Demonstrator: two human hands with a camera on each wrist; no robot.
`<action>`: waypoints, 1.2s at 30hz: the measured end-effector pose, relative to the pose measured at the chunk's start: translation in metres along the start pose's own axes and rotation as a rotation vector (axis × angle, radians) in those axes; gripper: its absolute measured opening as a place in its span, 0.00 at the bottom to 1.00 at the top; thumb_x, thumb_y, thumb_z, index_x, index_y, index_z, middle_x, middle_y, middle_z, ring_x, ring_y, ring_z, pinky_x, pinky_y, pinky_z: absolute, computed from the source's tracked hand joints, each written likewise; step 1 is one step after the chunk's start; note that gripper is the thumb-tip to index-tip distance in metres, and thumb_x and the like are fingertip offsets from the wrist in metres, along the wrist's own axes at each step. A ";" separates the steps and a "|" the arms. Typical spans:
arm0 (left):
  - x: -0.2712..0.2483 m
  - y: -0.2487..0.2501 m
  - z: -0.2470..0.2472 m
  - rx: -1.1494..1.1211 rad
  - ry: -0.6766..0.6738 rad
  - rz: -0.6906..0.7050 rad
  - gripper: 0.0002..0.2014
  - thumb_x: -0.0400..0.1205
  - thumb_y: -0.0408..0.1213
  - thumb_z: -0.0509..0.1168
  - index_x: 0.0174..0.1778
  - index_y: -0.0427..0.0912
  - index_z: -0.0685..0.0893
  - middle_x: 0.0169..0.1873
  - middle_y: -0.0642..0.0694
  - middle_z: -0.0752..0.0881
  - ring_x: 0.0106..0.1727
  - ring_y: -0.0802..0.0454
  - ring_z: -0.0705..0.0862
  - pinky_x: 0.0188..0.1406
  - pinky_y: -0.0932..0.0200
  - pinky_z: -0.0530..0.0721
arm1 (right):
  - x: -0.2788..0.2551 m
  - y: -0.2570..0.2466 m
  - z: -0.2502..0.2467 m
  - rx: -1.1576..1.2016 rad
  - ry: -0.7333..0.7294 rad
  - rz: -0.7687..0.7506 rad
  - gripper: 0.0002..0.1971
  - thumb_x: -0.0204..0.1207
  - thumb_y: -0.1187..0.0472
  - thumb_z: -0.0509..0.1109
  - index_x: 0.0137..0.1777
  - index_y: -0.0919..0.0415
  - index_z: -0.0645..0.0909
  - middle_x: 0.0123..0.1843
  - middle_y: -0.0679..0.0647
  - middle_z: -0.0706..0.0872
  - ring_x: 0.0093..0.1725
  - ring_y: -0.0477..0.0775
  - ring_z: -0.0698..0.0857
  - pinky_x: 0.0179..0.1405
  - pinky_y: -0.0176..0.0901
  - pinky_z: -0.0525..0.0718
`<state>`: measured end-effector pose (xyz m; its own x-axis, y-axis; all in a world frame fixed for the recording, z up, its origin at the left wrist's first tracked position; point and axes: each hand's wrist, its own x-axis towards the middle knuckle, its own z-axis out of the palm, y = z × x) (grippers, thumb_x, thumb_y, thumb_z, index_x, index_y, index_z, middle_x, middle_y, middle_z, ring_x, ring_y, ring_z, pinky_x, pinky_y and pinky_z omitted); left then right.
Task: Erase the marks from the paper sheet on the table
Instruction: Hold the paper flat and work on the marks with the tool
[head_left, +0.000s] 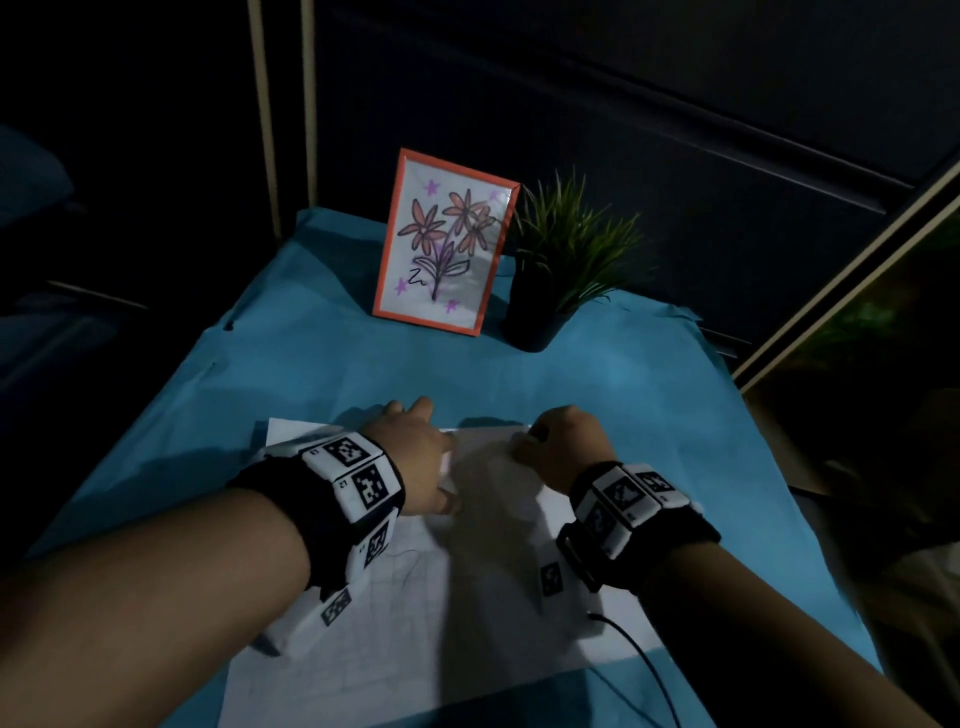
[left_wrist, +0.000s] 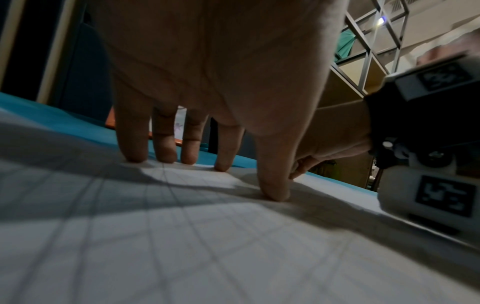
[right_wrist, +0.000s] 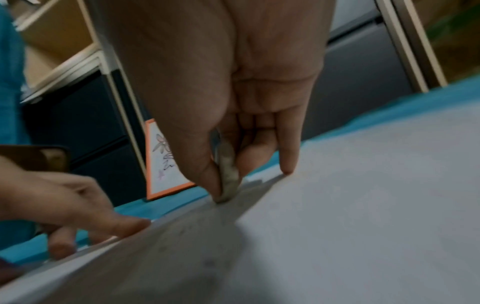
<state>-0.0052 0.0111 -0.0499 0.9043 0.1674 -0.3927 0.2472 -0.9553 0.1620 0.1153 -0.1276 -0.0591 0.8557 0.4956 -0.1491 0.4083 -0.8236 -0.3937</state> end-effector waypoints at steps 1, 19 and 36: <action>0.000 -0.001 0.000 -0.001 0.001 -0.001 0.34 0.76 0.63 0.66 0.77 0.53 0.70 0.64 0.42 0.67 0.67 0.39 0.69 0.63 0.49 0.75 | -0.001 -0.002 -0.002 0.007 0.003 -0.009 0.10 0.73 0.56 0.73 0.42 0.63 0.84 0.40 0.57 0.80 0.42 0.56 0.79 0.38 0.38 0.70; -0.001 -0.003 0.003 0.003 0.004 0.006 0.31 0.76 0.62 0.66 0.74 0.54 0.72 0.62 0.43 0.68 0.66 0.40 0.69 0.65 0.46 0.76 | 0.001 -0.014 0.009 -0.008 -0.065 -0.020 0.11 0.72 0.53 0.74 0.43 0.62 0.83 0.41 0.56 0.80 0.42 0.55 0.79 0.37 0.37 0.70; 0.002 -0.002 0.004 0.038 0.013 -0.003 0.35 0.78 0.62 0.64 0.81 0.56 0.64 0.66 0.42 0.67 0.68 0.40 0.68 0.70 0.48 0.72 | -0.001 -0.006 -0.003 0.029 -0.072 -0.077 0.11 0.72 0.55 0.74 0.43 0.64 0.86 0.43 0.59 0.85 0.43 0.57 0.82 0.38 0.39 0.72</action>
<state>-0.0052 0.0125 -0.0545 0.9082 0.1730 -0.3811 0.2365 -0.9634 0.1262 0.1132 -0.1235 -0.0534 0.7966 0.5766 -0.1814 0.4619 -0.7742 -0.4327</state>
